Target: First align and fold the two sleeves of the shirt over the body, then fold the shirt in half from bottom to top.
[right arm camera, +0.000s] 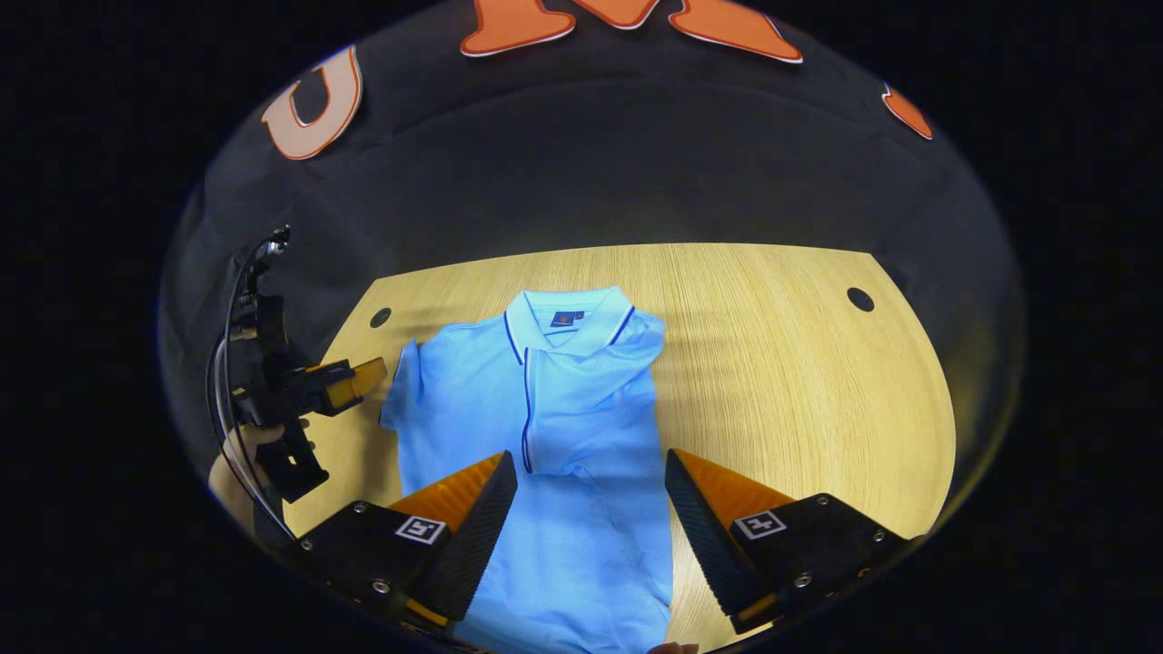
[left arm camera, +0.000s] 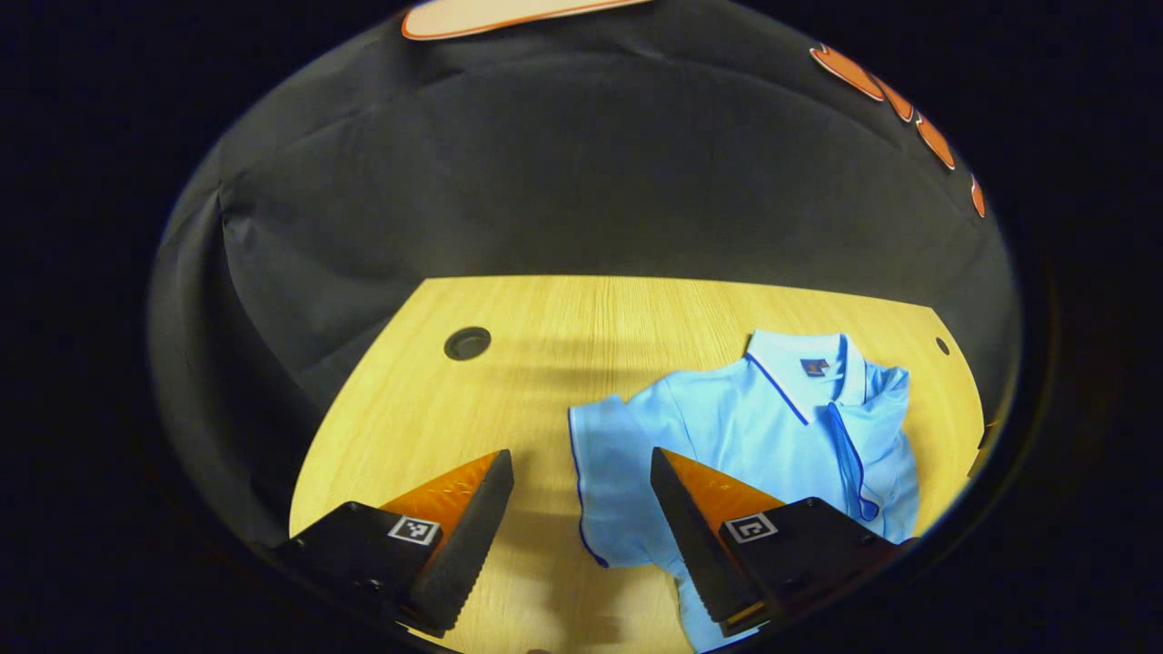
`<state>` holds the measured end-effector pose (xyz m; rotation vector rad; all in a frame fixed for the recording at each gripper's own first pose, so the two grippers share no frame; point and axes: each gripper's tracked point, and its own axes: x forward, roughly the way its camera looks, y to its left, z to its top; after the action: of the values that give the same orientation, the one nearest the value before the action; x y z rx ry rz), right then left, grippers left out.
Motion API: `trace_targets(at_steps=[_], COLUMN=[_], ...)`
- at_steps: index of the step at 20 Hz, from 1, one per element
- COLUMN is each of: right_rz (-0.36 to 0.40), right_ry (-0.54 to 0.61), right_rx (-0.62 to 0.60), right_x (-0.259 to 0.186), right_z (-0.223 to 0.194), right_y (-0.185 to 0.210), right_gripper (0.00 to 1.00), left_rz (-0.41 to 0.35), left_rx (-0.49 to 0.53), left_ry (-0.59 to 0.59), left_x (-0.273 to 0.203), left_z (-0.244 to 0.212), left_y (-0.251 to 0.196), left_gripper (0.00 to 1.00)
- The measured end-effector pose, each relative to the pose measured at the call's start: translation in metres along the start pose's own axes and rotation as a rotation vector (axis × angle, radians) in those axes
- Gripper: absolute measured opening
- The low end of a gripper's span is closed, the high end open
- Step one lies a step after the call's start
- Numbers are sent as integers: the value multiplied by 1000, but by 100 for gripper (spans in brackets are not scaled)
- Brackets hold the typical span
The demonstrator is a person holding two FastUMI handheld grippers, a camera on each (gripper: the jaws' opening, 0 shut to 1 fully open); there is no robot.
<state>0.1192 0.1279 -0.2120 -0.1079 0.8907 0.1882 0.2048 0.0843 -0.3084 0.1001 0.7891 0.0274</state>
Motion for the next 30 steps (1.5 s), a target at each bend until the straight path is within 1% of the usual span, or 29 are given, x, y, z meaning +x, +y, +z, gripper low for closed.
trace_targets(at_steps=[5, 9, 11, 14, 16, 17, 19, 20, 21, 23, 24, 26, 28, 30], right_rz=[6, 18, 14, 8, 7, 7, 16, 17, 18, 24, 23, 18, 17, 10], right_ry=[17, 23, 23, 24, 22, 23, 21, 25, 26, 27, 25, 20, 16, 0], right_rx=[34, 47, 56, 74, 82, 86, 93, 99, 105, 113, 113, 109, 103, 92], right_x=[3, 5, 7, 7, 3, 0, -2, -3, -4, -5, -6, -9, -13, -14], right_z=[-9, -17, -20, -25, -27, -27, -30, -32, -34, -37, -38, -40, -41, -41], right_y=[-4, -4, -7, -11, -14, -16, -16, -16, -16, -15, -16, -18, -19, -22], right_gripper=[99, 99, 100, 100, 99, 99, 99, 99, 99, 99, 99, 99, 99, 99], left_rz=[-6, 37, 34, 37, 5, 2, -48, -75, -86, -68, -62, -67, -97, -133], left_rx=[-29, -22, -35, -26, -62, -62, -6, 13, 16, -3, -12, -5, 3, 11], left_ry=[72, 120, 116, 126, 129, 131, 146, 151, 151, 134, 137, 132, 152, 115], left_x=[14, 20, 23, 21, 21, 22, 20, 21, 22, 25, 19, 24, 13, -1], left_z=[-27, -47, -47, -49, -51, -52, -53, -51, -51, -49, -46, -46, -48, -34], left_y=[-4, 5, 3, 3, -6, -8, -17, -23, -25, -26, -25, -26, -33, -46], left_gripper=[98, 99, 99, 98, 98, 84, 58, 44, 31, 14, 6, 5, 4, 4])
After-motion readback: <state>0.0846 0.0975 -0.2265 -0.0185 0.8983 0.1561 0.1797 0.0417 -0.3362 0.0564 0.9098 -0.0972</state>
